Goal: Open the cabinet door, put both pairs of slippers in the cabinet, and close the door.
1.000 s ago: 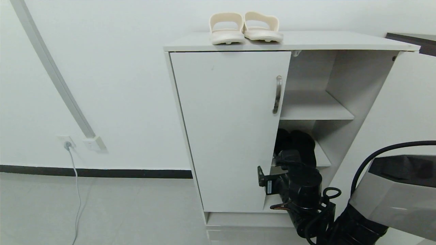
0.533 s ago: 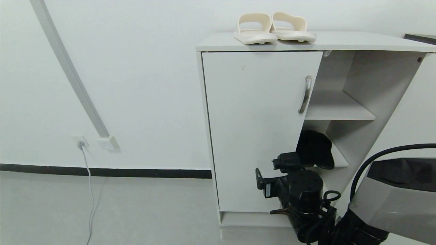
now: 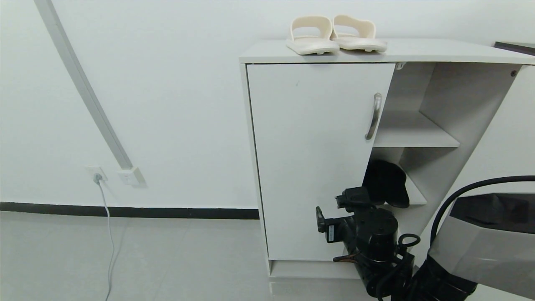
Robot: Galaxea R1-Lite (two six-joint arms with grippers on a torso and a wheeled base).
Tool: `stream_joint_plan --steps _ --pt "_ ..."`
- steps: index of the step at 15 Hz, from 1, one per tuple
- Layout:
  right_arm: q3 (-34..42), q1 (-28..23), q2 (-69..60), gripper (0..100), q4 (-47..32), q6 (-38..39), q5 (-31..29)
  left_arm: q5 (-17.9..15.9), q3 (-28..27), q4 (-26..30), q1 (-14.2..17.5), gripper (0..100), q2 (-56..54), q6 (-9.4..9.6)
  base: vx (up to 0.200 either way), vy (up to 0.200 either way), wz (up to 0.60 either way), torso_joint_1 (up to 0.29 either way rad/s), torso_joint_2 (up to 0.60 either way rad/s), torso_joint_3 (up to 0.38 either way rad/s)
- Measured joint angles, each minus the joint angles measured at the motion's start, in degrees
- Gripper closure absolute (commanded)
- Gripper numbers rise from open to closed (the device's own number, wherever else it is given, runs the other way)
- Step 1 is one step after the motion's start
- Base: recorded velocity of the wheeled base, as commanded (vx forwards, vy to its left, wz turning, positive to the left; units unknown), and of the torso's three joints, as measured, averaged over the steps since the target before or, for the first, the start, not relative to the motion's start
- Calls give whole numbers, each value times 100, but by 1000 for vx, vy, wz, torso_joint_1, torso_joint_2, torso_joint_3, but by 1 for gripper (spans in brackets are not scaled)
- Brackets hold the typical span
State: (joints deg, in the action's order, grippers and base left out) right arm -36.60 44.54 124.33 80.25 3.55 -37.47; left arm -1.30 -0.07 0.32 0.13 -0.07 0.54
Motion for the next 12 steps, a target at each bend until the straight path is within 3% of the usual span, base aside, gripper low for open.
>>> stream_joint_plan --steps 5,12 --pt "9 7 30 0 68 -2 22 0 -2 -7 0 100 0 0 0 0 0 33 -383 -334" --pt "18 21 34 0 82 -5 20 0 0 -7 0 100 0 0 0 0 0 121 -454 -341"
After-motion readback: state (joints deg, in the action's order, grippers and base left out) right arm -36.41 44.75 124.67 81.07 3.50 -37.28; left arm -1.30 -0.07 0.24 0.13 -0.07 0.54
